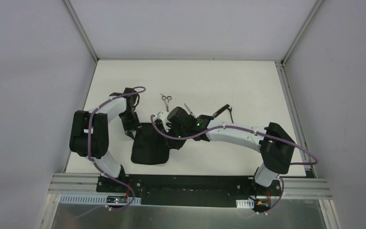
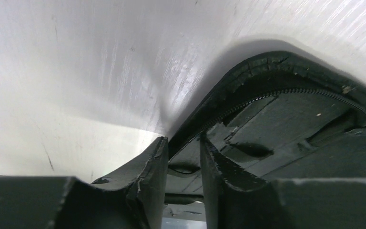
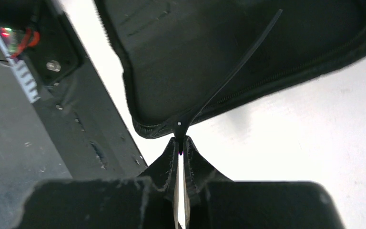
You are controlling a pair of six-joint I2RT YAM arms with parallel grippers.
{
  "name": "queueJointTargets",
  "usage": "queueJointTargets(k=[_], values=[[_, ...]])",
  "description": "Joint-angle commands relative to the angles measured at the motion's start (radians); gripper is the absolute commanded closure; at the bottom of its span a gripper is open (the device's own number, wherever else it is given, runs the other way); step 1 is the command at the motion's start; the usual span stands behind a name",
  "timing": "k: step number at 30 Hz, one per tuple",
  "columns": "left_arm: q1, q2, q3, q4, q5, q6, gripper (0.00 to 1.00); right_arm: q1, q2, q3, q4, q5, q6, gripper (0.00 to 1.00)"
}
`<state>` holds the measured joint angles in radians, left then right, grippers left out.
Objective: Sort the hair-cutting tools
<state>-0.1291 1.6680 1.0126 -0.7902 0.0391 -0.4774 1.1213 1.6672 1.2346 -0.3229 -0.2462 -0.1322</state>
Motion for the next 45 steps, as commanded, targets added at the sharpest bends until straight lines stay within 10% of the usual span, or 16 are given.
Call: queueJointTargets(k=[1,9,32,45], values=[[0.006,-0.080,-0.031,-0.021,-0.016,-0.056,0.73,-0.001,0.028,0.021,-0.100,0.086,0.061,1.00],[-0.006,-0.196,-0.083,-0.015,-0.002,-0.107,1.00,-0.001,0.032,-0.062,-0.109,0.121,0.094,1.00],[-0.041,-0.379,-0.160,-0.015,0.050,-0.264,1.00,0.061,-0.035,-0.188,0.103,0.042,0.095,1.00],[-0.044,-0.400,-0.180,-0.018,0.075,-0.264,1.00,0.062,0.059,-0.209,0.197,0.265,0.109,1.00]])
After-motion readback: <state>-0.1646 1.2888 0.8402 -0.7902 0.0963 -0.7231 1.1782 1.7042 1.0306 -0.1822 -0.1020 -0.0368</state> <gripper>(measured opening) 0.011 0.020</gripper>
